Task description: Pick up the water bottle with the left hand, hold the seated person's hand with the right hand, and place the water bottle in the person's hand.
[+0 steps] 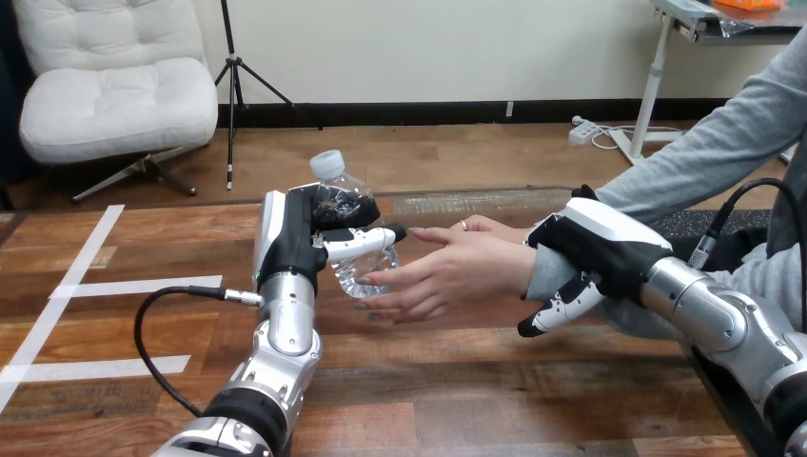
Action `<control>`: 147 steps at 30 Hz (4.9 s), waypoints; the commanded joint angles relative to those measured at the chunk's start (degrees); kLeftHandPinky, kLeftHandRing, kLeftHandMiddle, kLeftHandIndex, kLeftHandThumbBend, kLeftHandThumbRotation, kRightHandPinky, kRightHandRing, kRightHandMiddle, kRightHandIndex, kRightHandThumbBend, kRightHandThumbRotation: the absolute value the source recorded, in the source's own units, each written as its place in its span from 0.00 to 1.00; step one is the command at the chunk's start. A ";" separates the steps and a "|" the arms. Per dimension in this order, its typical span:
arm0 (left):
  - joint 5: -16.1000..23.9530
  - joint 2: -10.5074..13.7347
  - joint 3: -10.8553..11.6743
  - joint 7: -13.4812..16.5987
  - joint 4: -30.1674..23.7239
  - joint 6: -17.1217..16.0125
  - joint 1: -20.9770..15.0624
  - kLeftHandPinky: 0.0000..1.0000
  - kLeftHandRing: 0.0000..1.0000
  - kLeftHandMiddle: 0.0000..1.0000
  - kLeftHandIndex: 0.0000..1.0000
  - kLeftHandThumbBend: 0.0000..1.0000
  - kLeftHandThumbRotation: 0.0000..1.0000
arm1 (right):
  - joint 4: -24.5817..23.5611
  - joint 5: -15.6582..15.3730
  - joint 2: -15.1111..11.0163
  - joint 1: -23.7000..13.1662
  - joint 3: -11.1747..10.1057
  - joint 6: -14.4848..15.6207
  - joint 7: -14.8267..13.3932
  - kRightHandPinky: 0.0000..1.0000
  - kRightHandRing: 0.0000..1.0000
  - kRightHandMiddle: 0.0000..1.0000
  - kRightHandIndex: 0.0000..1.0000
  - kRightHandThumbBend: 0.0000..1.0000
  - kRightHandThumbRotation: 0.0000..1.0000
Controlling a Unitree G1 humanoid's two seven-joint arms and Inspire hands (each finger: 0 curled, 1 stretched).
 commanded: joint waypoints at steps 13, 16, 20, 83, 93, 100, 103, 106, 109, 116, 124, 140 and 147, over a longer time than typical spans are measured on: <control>0.71 -1.57 -0.87 0.28 -5.06 0.17 -4.82 0.28 0.34 0.40 0.49 0.76 0.00 | -1.72 0.53 1.24 -4.04 -0.85 -0.15 -0.97 0.30 0.33 0.39 0.39 0.82 0.00; 0.75 -1.80 -0.88 0.43 -5.09 0.17 -4.79 0.27 0.33 0.40 0.49 0.77 0.00 | -1.71 0.52 1.29 -4.04 -0.85 -0.09 -1.02 0.30 0.33 0.39 0.39 0.82 0.00; 0.48 -2.11 -0.76 0.24 -5.11 0.30 -4.77 0.25 0.31 0.38 0.48 0.77 0.00 | -1.95 0.45 1.30 -4.00 -0.82 0.24 -0.96 0.31 0.34 0.39 0.39 0.82 0.00; -3.19 -7.16 0.75 -2.47 -9.82 5.50 -2.90 0.11 0.16 0.22 0.41 0.77 0.00 | -2.24 0.91 1.79 -4.10 -1.03 1.00 -0.53 0.22 0.26 0.33 0.37 0.82 0.00; -2.85 -6.94 0.45 -2.29 -9.88 5.19 -2.60 0.10 0.16 0.22 0.42 0.77 0.00 | -2.25 0.68 1.70 -3.88 -0.95 0.73 -1.32 0.23 0.27 0.34 0.37 0.82 0.00; -2.55 -6.82 0.20 -2.13 -10.28 5.09 -2.40 0.11 0.16 0.23 0.40 0.77 0.00 | -2.04 0.57 1.75 -3.86 -0.88 0.88 -1.49 0.24 0.28 0.34 0.37 0.82 0.00; -2.47 -6.77 0.15 -2.04 -10.31 4.92 -2.37 0.11 0.17 0.24 0.40 0.77 0.00 | -2.13 0.56 1.73 -3.84 -0.87 0.89 -1.43 0.24 0.28 0.35 0.37 0.82 0.00; -2.41 -6.73 0.12 -2.00 -10.26 4.75 -2.37 0.12 0.18 0.24 0.39 0.77 0.00 | -2.26 0.49 1.72 -3.83 -0.83 1.10 -1.42 0.25 0.29 0.35 0.37 0.81 0.00; -2.39 -6.69 0.10 -2.04 -10.20 4.70 -2.39 0.14 0.19 0.25 0.39 0.78 0.00 | -2.31 0.49 1.73 -3.84 -0.83 1.20 -1.39 0.25 0.29 0.35 0.37 0.81 0.00; -2.28 -6.67 0.02 -2.06 -10.26 4.82 -2.39 0.18 0.24 0.29 0.37 0.77 0.00 | -2.37 0.51 1.66 -3.86 -0.85 0.98 -1.38 0.26 0.30 0.36 0.38 0.81 0.00; -2.04 -6.57 -0.27 -2.12 -10.48 4.69 -2.23 0.18 0.23 0.28 0.37 0.77 0.00 | -2.42 0.46 1.55 -3.87 -0.85 1.21 -1.38 0.26 0.30 0.36 0.38 0.81 0.00; -1.41 -6.40 -0.84 -2.02 -10.85 4.69 -1.99 0.13 0.18 0.24 0.39 0.77 0.00 | -2.05 0.35 1.36 -3.98 -0.72 0.92 -1.60 0.26 0.30 0.36 0.38 0.81 0.00; -1.38 -6.39 -0.95 -2.10 -11.01 4.86 -1.93 0.12 0.18 0.24 0.40 0.77 0.00 | -2.07 0.61 1.39 -3.99 -0.85 1.12 -1.27 0.26 0.30 0.37 0.38 0.80 0.00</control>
